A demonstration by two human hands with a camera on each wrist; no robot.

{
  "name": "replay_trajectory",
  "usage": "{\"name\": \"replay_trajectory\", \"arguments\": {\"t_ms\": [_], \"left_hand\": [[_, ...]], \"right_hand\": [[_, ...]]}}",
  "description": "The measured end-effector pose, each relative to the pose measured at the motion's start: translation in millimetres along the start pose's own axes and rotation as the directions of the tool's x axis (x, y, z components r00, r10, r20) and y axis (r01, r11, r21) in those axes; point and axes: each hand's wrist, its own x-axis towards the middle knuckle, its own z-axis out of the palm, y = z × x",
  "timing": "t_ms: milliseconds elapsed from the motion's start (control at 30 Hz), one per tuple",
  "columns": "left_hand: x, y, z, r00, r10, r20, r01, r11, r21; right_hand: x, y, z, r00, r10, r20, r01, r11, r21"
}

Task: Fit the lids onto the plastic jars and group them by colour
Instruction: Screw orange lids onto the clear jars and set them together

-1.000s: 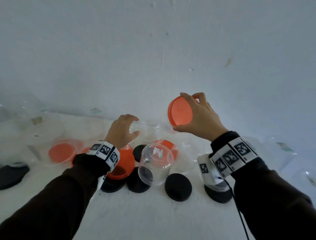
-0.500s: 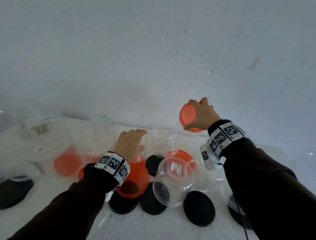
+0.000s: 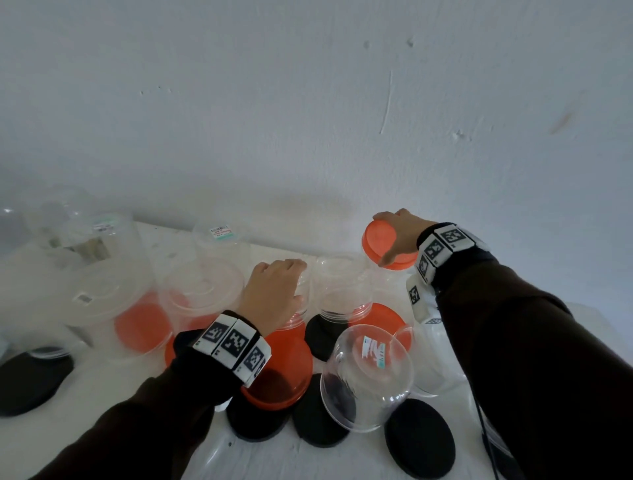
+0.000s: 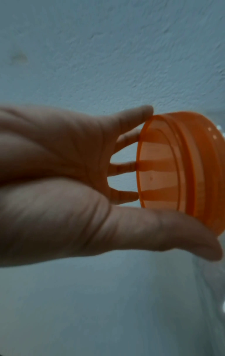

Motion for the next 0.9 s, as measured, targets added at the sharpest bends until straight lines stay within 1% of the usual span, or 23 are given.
{"name": "replay_trajectory", "arguments": {"t_ms": [233,400,533,733,833,900], "left_hand": [[-3.0,0.3,-3.0,1.000,0.007,0.009,-0.007,1.000,-0.004],[-2.7,-0.3,-2.6,1.000,0.010,0.006,-0.010,1.000,-0.002],[-3.1,-1.1,-2.4,1.000,0.015,0.002,-0.015,1.000,-0.001],[-3.0,0.0,-2.1,1.000,0.015,0.003,-0.015,1.000,0.008],[-2.8,-0.6,-1.7,1.000,0.020,0.004,-0.020,1.000,0.005],[-2.5,-0.8,-1.4,1.000,0.022,0.007,-0.022,1.000,0.011]], "right_hand": [[8.2,-2.6,-1.4,0.997,-0.009,0.071,0.019,0.991,-0.131],[11.6,-0.2,1.5,0.995,-0.015,0.099,0.036,0.976,-0.215],[14.0,6.4,4.1,0.991,0.017,0.134,0.020,0.964,-0.267],[13.2,7.8,3.0,0.984,0.018,0.176,0.031,0.963,-0.269],[13.1,5.5,0.8,0.987,0.003,0.159,0.034,0.974,-0.225],[8.6,2.5,-3.6,0.992,-0.019,0.124,0.042,0.981,-0.190]]}}
